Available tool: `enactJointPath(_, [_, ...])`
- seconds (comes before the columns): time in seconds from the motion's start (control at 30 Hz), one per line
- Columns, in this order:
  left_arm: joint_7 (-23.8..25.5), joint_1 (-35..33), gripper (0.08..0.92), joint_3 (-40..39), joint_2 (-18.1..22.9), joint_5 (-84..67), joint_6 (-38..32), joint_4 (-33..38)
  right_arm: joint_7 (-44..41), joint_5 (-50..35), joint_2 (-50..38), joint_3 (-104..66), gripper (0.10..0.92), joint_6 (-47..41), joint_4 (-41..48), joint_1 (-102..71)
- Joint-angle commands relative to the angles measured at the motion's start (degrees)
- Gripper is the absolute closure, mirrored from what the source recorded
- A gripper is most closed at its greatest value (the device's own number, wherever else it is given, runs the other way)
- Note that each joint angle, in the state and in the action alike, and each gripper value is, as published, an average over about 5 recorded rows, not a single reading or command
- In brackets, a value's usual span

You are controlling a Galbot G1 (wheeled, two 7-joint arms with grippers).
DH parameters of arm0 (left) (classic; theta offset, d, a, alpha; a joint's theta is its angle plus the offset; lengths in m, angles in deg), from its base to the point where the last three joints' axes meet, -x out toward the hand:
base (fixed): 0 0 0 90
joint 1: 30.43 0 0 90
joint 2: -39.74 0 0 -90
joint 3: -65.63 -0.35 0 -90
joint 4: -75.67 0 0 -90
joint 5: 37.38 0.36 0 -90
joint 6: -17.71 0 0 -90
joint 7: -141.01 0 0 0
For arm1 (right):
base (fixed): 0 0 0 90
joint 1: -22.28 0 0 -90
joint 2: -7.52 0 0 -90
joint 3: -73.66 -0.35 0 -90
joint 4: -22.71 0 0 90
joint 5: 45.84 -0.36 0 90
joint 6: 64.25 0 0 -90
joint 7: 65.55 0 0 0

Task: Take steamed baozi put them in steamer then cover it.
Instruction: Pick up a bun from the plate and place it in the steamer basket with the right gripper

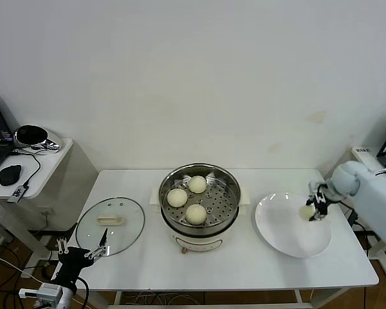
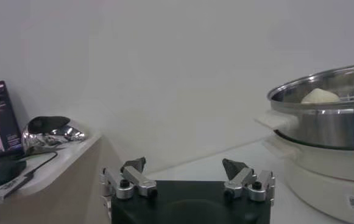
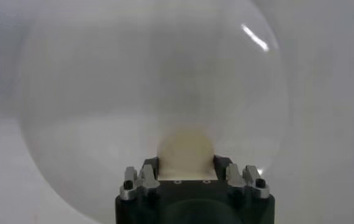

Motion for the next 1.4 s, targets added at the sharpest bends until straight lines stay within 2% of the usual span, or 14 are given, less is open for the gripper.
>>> enactJointPath(0.03, [0.0,0.2,0.177,-0.3,-0.1,0.1,0.0,-0.1,1.2,-20.3,-7.9,24.2,0.449,-11.0,-22.8,29.0])
enactJointPath(0.17, [0.1,0.5,0.177,-0.5,-0.3,0.1,-0.1,0.0,4.7,-29.9,-3.1,33.0,0.447,-15.6,-26.8,39.5])
enactJointPath(0.3, [0.1,0.8,0.177,-0.7,-0.4,0.0,0.0,0.2,8.9,-39.0,5.4,36.8,0.442,-20.8,-28.0,44.1])
enactJointPath(0.5, [0.1,0.8,0.177,-0.5,-0.2,0.0,0.0,0.3,14.1,-47.4,16.7,37.4,0.44,-27.2,-24.3,43.3])
enactJointPath(0.63, [0.1,0.6,0.177,-0.4,0.4,0.1,-0.1,0.5,17.4,-49.7,21.6,37.2,0.44,-30.3,-21.1,39.1])
enactJointPath(0.77, [0.1,0.4,0.177,-0.2,0.7,0.2,-0.3,0.7,19.9,-49.2,25.2,37.0,0.44,-31.8,-18.0,35.0])
enactJointPath(1.0, [0.1,0.3,0.177,-0.2,1.4,0.3,-0.3,1.2,20.2,-43.5,28.2,36.1,0.44,-31.8,-12.4,28.0])
enactJointPath(1.4, [0.1,0.3,0.177,-0.1,1.3,0.3,-0.4,0.6,17.5,-37.7,27.1,34.9,0.441,-31.8,-10.8,25.0])
